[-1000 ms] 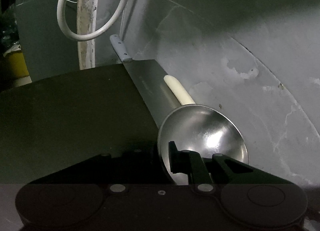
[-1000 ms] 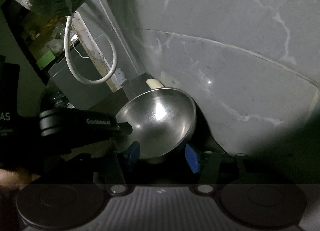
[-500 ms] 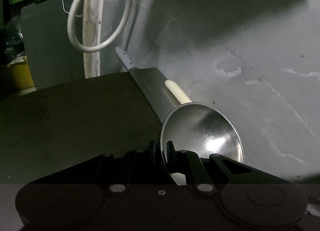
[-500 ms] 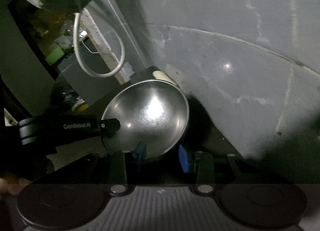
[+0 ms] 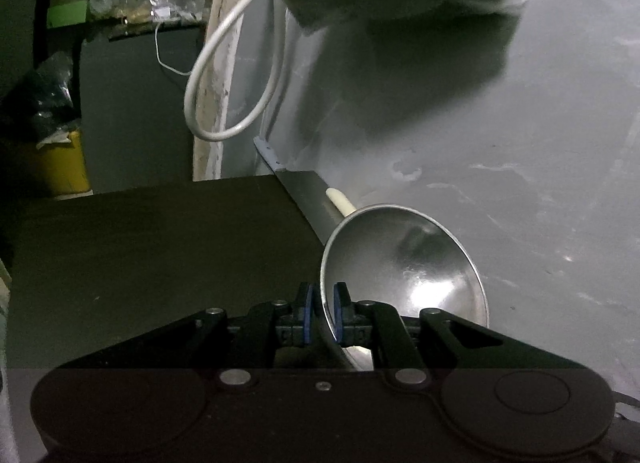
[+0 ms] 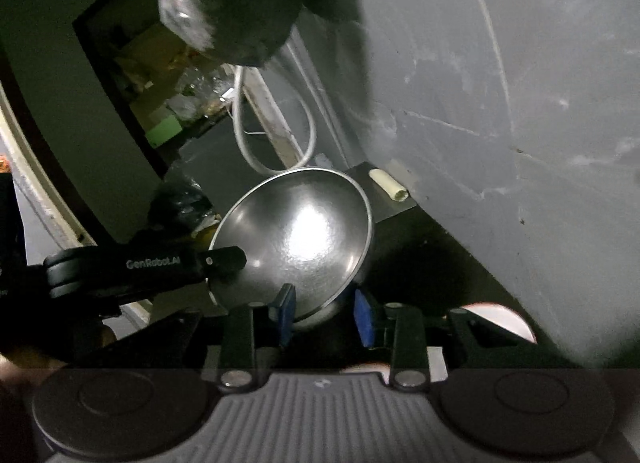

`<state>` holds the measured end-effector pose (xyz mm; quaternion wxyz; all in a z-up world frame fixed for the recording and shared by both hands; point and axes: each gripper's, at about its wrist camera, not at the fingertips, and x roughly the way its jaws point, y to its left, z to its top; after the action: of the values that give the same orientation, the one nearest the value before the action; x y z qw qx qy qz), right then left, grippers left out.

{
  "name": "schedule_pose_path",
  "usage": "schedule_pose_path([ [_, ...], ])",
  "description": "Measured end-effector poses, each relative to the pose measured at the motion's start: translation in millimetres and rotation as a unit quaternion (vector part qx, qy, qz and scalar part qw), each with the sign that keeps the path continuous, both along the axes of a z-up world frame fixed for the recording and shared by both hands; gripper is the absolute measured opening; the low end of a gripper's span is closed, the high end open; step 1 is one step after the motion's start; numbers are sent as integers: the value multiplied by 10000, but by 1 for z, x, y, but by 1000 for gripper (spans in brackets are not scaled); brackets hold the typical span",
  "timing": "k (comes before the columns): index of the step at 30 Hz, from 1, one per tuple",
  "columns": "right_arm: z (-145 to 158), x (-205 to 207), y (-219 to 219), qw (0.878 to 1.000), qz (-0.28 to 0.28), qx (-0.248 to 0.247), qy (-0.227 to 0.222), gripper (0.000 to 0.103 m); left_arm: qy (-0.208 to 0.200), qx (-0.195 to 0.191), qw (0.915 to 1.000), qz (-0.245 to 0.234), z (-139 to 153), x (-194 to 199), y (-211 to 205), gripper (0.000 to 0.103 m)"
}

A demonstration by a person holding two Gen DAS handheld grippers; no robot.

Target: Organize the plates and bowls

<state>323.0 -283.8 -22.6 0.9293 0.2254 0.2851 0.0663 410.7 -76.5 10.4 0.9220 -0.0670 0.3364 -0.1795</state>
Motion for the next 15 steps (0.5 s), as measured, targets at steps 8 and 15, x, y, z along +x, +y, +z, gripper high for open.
schedule_pose_path([
  [8,22,-80,24,9997,96,-10,-208,36,-187,-43,9998,30,22,-82,26,11],
  [15,29,-146,43,9991,326,-91,-255,36,-177,-133,9996,184,23,-156,49,11],
])
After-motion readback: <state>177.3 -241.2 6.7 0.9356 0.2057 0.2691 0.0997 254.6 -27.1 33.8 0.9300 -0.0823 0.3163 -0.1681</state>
